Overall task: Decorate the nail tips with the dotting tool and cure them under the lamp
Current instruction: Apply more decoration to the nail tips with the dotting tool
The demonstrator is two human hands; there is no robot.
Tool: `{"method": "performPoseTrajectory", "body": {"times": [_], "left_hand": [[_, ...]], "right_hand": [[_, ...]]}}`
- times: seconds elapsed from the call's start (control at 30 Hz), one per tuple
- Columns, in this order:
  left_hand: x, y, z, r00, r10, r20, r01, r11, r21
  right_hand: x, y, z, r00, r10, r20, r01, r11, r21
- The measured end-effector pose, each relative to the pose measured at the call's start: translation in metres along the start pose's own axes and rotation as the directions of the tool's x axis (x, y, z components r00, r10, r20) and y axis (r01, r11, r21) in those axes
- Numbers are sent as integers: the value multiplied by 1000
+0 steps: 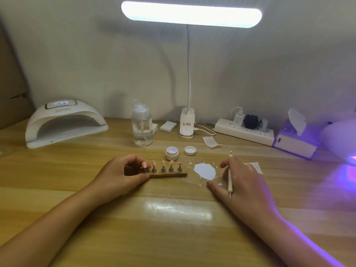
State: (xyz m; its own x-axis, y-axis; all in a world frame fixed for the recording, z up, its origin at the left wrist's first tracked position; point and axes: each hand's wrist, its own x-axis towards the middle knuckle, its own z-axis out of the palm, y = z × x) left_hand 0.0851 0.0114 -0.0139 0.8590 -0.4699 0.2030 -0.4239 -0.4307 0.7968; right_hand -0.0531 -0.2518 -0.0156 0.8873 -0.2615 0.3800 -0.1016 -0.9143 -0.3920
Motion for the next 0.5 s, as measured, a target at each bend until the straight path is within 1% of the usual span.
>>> {"method": "performPoseTrajectory", "body": {"times": [0.23,0.37,0.5], "left_hand": [[-1,0,4,997,-28,-66,34,996,88],[-1,2,2,999,-17,-50,18,999,27],[0,3,3,997,-23,-72,26,999,39]], "right_hand": [[3,13,-2,998,58,-14,-57,995,78],[5,16,0,998,57,0,-57,994,89],[7,17,-2,997,69,23,-71,994,79]]}}
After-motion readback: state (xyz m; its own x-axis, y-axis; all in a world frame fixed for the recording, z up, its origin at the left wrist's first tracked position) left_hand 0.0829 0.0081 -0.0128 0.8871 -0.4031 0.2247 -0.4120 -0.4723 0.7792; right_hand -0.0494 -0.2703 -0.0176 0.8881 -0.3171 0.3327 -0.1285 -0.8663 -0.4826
